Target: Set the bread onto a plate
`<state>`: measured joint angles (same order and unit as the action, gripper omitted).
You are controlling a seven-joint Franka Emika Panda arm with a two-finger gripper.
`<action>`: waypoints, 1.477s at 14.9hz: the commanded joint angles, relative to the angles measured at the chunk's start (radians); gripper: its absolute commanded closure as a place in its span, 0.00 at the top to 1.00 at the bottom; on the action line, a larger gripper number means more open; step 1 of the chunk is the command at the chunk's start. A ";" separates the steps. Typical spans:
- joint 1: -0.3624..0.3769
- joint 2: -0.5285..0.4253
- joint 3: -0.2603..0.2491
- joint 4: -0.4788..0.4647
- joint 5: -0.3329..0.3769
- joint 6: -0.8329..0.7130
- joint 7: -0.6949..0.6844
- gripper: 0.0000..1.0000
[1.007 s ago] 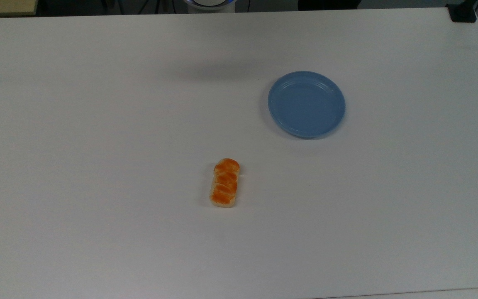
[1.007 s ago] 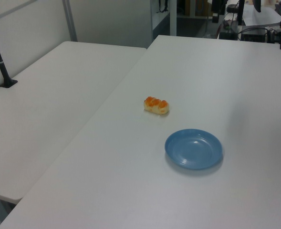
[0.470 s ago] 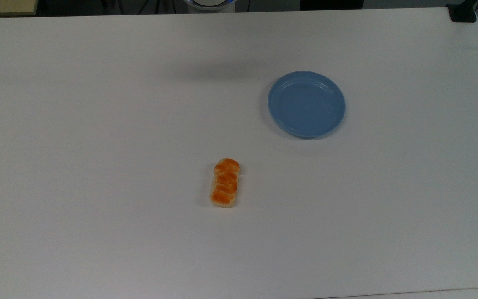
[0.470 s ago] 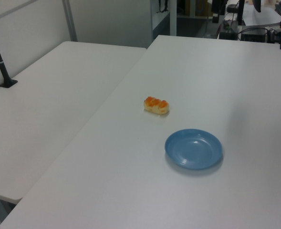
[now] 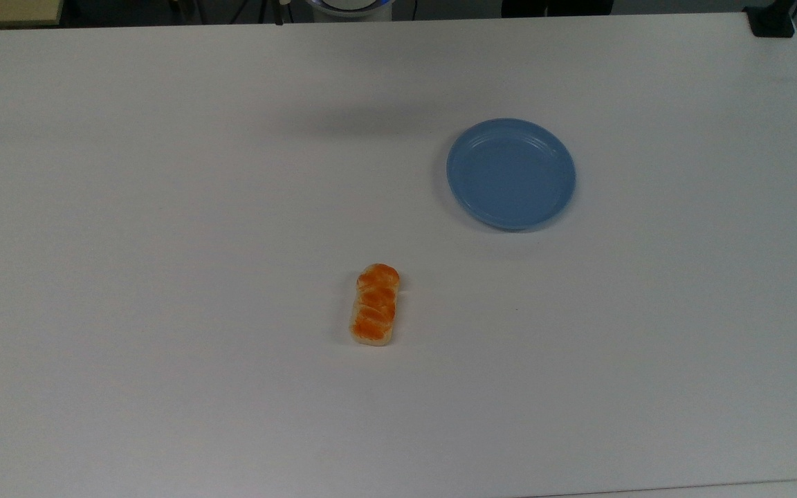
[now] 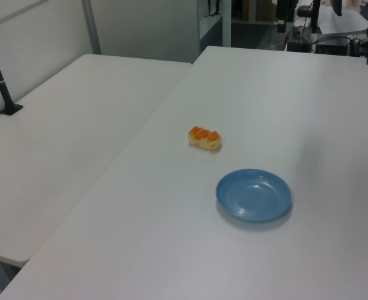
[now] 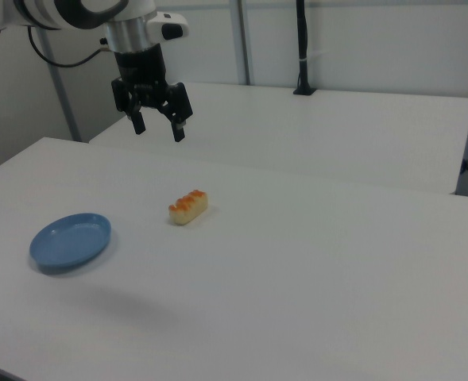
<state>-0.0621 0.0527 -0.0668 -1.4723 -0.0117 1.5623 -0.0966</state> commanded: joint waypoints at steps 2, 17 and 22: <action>-0.005 -0.007 -0.008 0.000 0.004 -0.021 -0.020 1.00; -0.002 -0.005 -0.007 0.001 0.004 -0.039 -0.022 1.00; 0.002 0.013 0.002 -0.006 0.003 0.024 0.020 1.00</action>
<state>-0.0645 0.0568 -0.0679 -1.4720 -0.0117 1.5573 -0.0962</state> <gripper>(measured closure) 0.000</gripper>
